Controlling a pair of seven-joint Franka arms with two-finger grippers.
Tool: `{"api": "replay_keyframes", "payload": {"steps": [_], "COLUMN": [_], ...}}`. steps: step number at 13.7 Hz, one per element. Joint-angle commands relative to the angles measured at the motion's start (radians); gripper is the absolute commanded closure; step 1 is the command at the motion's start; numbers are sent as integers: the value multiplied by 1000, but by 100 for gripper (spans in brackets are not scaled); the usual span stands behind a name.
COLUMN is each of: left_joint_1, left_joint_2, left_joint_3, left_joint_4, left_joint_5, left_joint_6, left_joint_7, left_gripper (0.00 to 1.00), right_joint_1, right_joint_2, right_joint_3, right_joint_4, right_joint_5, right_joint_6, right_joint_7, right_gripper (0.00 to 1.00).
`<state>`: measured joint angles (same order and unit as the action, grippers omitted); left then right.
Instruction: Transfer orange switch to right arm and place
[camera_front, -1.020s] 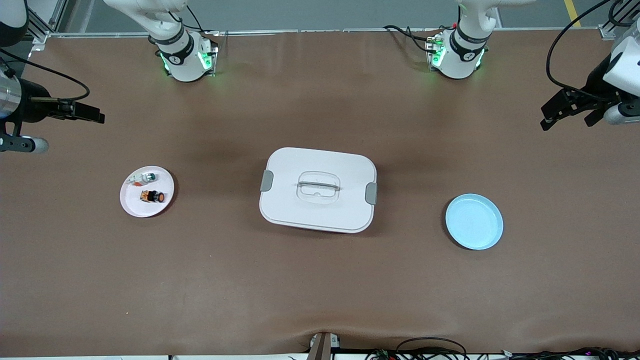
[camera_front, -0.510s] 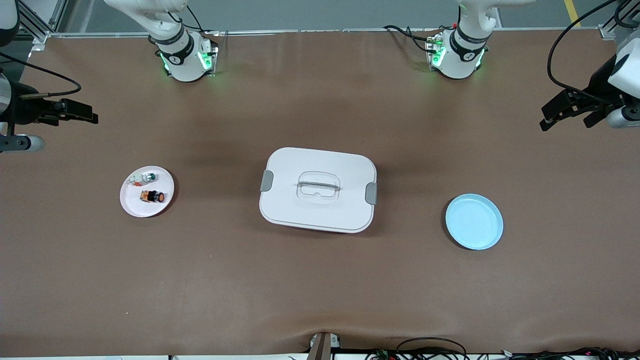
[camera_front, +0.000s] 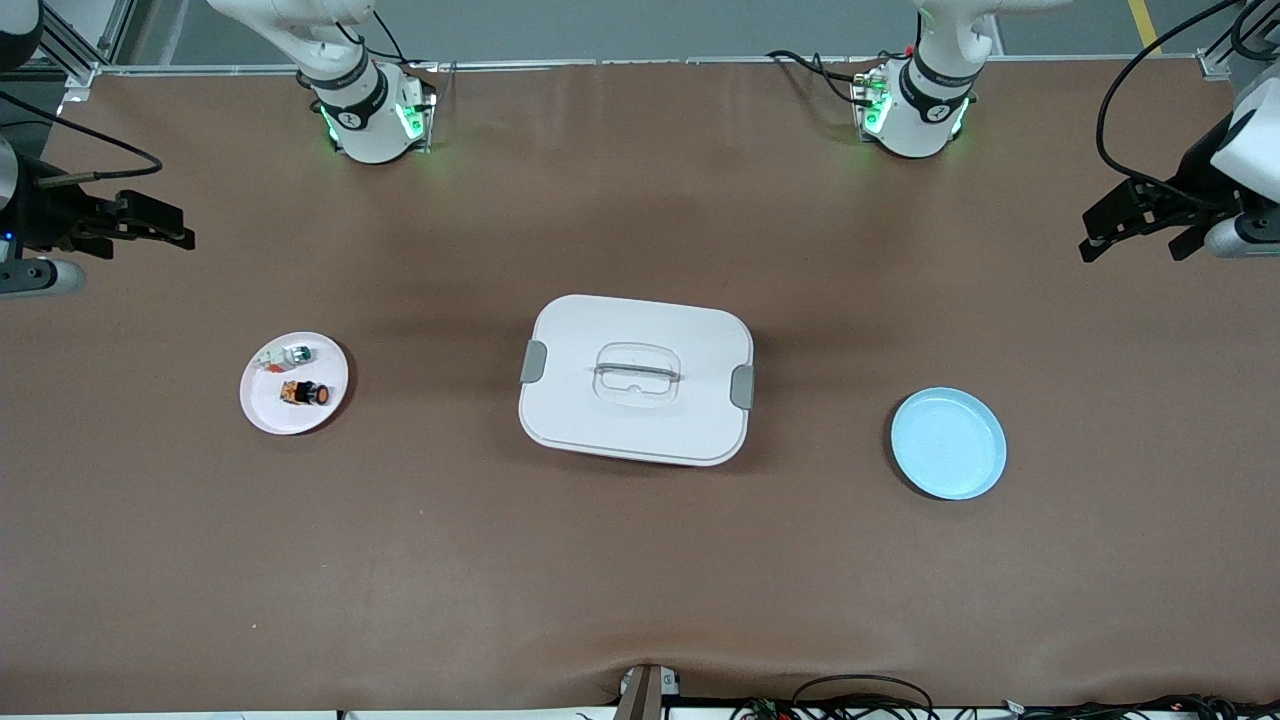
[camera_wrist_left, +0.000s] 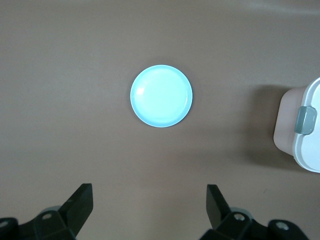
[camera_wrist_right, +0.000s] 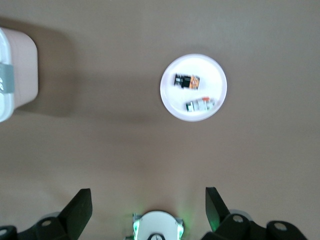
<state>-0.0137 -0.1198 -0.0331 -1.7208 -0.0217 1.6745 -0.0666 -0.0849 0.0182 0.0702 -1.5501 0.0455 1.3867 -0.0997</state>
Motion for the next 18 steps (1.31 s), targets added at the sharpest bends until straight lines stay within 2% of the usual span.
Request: {"api": "replay_keyframes", "payload": {"steps": [1,12,18], "left_joint_1": [1,3,3], "left_joint_2": [12,12,12], "left_joint_3": [4,2,4], "left_joint_4": [29,30,29], "left_joint_5": [-4,-3,-3], "left_joint_6": [-29,-29,-29], "left_joint_7": [10,-13,-10], "left_gripper": [0,0,0], "right_joint_1": [13,14,96], "right_joint_2": [-89,-93,-95], "right_joint_3": [2,-1,-43], "right_joint_4": [-94,-82,-82], "right_joint_5": [-1,1,-3], "right_joint_6": [57,84,83], "right_joint_7": [15,41,155], "right_gripper": [0,0,0]}}
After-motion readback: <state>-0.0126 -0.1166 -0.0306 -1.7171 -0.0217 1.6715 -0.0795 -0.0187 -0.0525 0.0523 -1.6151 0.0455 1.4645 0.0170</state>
